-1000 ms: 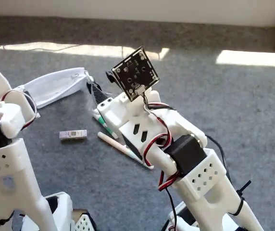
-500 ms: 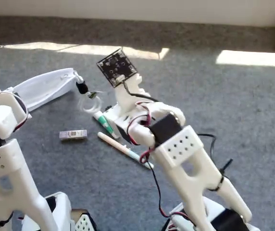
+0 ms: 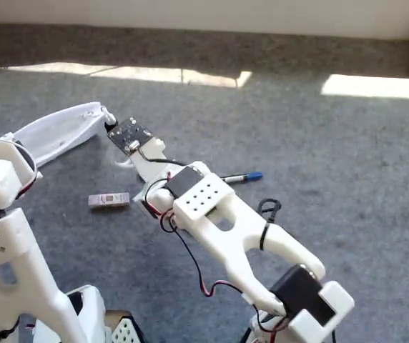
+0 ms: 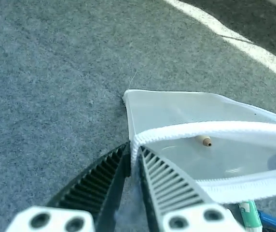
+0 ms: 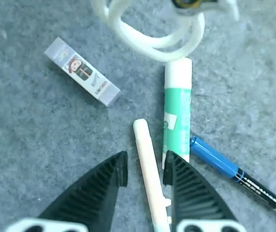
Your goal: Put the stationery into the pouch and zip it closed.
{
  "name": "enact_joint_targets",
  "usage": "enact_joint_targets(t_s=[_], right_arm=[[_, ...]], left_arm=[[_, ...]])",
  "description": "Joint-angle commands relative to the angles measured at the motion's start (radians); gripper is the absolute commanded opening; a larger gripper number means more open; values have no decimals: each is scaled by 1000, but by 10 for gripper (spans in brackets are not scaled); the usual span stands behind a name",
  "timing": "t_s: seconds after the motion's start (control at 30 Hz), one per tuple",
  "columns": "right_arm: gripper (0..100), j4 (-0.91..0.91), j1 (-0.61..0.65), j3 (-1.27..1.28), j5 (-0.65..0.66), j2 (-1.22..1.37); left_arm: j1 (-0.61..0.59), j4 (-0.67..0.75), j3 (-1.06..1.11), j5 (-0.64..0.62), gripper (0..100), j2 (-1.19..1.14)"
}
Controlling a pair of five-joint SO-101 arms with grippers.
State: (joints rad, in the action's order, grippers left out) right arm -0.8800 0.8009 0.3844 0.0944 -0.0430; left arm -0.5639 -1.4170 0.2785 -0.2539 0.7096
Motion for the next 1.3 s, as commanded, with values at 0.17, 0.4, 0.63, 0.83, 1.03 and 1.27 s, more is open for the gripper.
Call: enact_joint_targets(t_s=[0.17,0.4,0.63,0.83,1.03,1.27], right_arm=[[118,48,25,-10,14,113],[118,50,53,-10,14,136],[118,151,51,-2,14,139],[118,150,30,-2,37,159],[118,140,27,-2,107,245],[118,47,15,-2,110,251]], left_arm=[[-15,3,-4,6,7,-10],[-51,3,-5,5,7,-10],[-51,3,-5,5,7,-10],[-48,2,-4,5,7,-10],[-47,-2,-4,5,7,-10],[-47,-2,-4,6,7,-10]])
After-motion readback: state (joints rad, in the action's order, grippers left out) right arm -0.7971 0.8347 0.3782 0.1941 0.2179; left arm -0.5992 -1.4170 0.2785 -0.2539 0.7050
